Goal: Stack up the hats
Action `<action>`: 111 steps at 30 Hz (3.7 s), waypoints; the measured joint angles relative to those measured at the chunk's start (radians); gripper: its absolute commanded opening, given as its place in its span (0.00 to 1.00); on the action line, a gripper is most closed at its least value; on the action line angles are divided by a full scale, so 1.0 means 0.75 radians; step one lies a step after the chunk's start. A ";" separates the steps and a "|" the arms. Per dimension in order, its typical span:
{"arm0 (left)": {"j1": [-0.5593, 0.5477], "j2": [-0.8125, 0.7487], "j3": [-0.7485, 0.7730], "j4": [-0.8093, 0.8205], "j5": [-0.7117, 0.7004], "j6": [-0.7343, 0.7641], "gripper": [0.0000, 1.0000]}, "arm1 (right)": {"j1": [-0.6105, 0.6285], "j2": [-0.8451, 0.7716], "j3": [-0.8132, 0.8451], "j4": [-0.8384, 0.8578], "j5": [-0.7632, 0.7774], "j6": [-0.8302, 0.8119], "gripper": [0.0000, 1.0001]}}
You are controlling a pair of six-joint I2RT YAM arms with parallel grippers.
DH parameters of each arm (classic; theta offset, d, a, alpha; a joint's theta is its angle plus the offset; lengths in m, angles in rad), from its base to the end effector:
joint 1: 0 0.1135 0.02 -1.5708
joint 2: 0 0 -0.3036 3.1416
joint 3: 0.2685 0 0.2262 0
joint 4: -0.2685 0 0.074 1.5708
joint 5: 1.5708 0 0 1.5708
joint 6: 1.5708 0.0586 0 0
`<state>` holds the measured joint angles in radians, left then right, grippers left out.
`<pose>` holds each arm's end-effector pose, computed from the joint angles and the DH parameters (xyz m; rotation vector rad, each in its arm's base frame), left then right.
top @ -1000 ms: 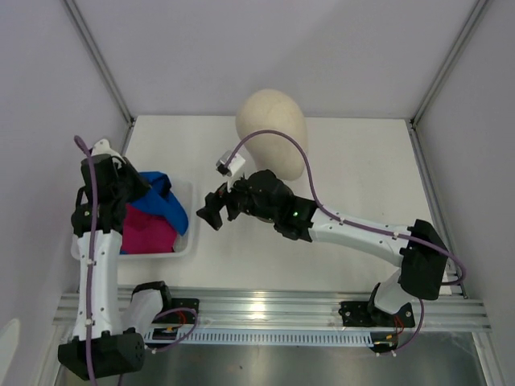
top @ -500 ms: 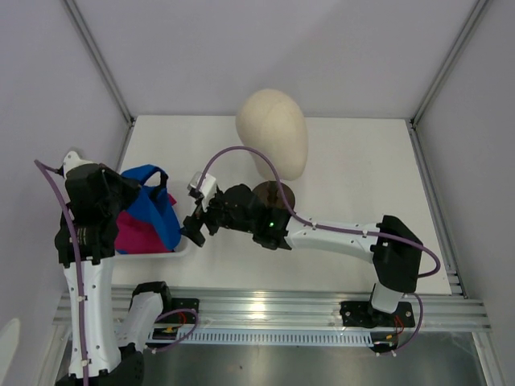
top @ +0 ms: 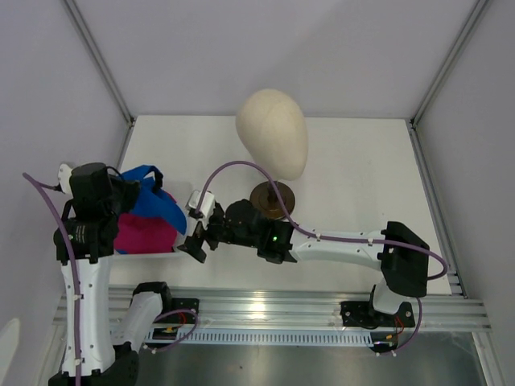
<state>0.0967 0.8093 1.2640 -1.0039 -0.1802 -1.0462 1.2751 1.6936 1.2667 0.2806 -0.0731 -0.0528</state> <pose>0.0909 0.0194 0.4142 -1.2428 1.7333 -0.3745 0.1158 0.3950 0.3598 -1.1631 1.3935 0.9532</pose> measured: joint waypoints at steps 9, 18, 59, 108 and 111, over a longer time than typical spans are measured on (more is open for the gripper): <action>-0.212 -0.021 0.000 0.001 -0.026 -0.184 0.01 | -0.003 -0.023 -0.025 0.028 0.089 0.020 1.00; -0.329 -0.007 0.026 -0.014 -0.036 -0.345 0.01 | -0.003 0.045 0.008 0.030 0.238 -0.001 0.98; -0.508 -0.086 0.258 0.102 -0.327 0.067 0.99 | -0.260 -0.230 0.076 -0.073 0.001 0.197 0.00; -0.508 0.108 0.109 0.806 0.073 0.910 0.99 | -1.126 -0.266 0.613 -0.605 -1.117 1.663 0.00; -0.508 0.123 0.109 0.811 0.105 0.915 1.00 | -1.126 -0.221 0.613 -0.572 -1.187 1.693 0.00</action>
<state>-0.2840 0.9012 1.3460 -0.3958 -0.1017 -0.3599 0.4305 1.5276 1.7267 -0.1482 -0.9634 1.2167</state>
